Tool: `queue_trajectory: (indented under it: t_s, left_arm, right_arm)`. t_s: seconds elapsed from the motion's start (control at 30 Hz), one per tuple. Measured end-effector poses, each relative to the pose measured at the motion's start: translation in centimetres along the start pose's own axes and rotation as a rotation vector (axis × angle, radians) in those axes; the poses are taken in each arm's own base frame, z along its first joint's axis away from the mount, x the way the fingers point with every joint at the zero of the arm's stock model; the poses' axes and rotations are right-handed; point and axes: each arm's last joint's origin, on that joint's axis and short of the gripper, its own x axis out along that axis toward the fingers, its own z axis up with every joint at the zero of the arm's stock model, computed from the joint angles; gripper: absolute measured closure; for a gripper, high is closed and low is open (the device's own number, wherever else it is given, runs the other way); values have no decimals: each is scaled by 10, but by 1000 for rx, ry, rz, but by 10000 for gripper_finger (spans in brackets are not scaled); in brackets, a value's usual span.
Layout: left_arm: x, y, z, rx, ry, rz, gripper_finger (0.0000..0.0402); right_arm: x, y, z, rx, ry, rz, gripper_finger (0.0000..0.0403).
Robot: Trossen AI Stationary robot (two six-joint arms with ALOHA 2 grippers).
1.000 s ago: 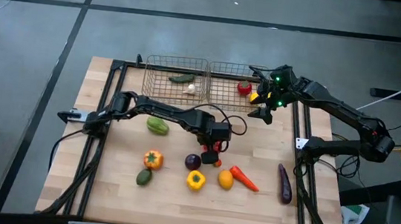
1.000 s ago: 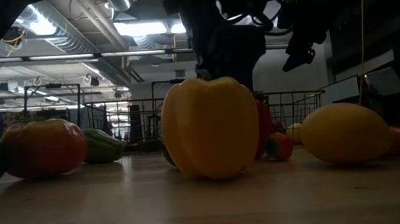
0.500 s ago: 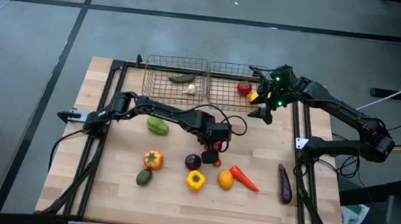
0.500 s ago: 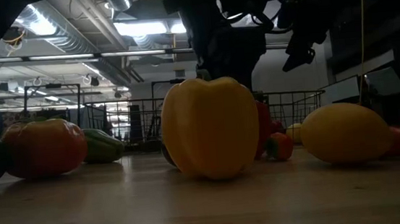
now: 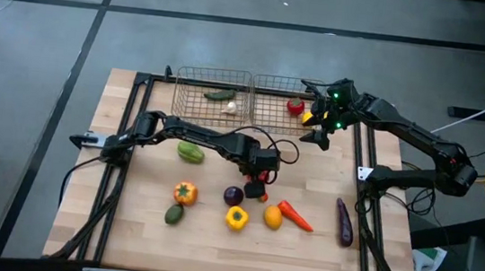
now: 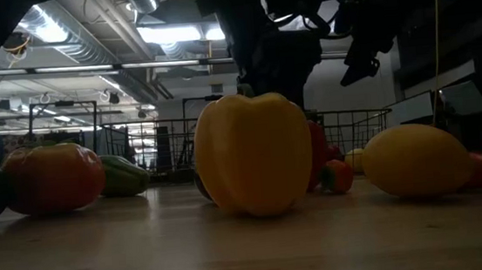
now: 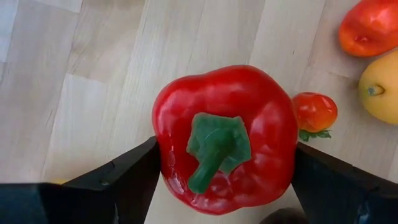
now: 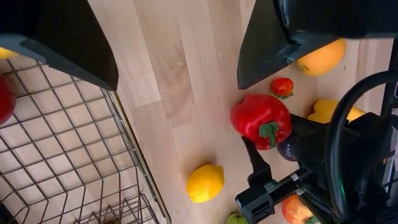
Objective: Sort produce into baskets
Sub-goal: Put the red bell pepper into the left golden wire basket
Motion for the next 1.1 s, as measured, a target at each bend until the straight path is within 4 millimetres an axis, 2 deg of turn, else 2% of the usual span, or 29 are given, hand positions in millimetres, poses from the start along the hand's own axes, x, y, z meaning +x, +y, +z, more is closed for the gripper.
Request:
queue_trajectory:
  t_s: [0.27, 0.57, 0.8, 1.1]
  left_arm:
    - [-7, 2, 1, 0, 28, 9, 84]
    - [-44, 9, 12, 33, -10, 2, 84]
    - [-86, 37, 17, -21, -49, 16, 84]
    - [-148, 93, 10, -147, -125, 53, 84]
  right_arm:
    - [0, -1, 3, -18, -29, -6, 77]
    - [0, -1, 6, -33, -52, -11, 77]
    - [0, -2, 8, -46, -73, -25, 77]
    - [0, -2, 8, -46, -70, -41, 77]
